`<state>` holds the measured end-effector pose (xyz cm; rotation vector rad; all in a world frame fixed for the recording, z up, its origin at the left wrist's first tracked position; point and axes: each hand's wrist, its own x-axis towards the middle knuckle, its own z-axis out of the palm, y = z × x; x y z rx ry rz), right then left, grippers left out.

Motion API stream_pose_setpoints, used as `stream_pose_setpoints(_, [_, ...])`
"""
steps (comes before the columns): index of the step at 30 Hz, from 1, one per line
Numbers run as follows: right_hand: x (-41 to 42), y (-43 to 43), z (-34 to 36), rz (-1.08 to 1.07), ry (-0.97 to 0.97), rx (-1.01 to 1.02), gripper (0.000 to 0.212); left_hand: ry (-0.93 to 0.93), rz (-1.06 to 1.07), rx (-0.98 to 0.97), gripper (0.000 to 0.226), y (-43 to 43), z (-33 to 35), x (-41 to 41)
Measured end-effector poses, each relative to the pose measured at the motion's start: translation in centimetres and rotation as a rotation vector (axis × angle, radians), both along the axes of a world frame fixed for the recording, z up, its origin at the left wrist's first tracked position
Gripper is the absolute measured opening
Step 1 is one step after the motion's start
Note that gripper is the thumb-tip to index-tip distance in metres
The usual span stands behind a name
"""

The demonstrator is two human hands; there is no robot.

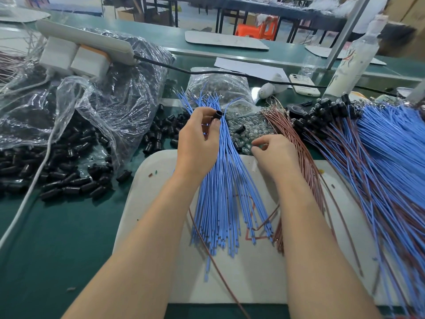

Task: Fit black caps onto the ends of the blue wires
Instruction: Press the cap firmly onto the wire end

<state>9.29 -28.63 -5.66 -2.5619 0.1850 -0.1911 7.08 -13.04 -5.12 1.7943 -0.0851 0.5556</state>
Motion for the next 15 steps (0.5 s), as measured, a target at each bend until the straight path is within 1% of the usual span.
stream_pose_setpoints(4, [0.3, 0.6, -0.4, -0.026, -0.010, -0.021, 0.022, -0.014, -0.012, -0.009, 0.009, -0.1, 0.1, -0.1])
stream_pose_setpoints(11, [0.0, 1.2, -0.8, -0.045, -0.151, -0.035, 0.017, -0.026, -0.091, -0.011, 0.013, -0.1, 0.1, -0.4])
stream_pose_setpoints(13, [-0.3, 1.2, -0.2, -0.019, -0.214, 0.086, 0.015, -0.033, -0.103, -0.018, 0.014, -0.1, 0.1, -0.4])
stream_pose_setpoints(15, [-1.0, 1.5, 1.0, 0.026, -0.302, 0.342, 0.009, -0.039, -0.112, -0.028, 0.014, 0.0, 0.1, -0.4])
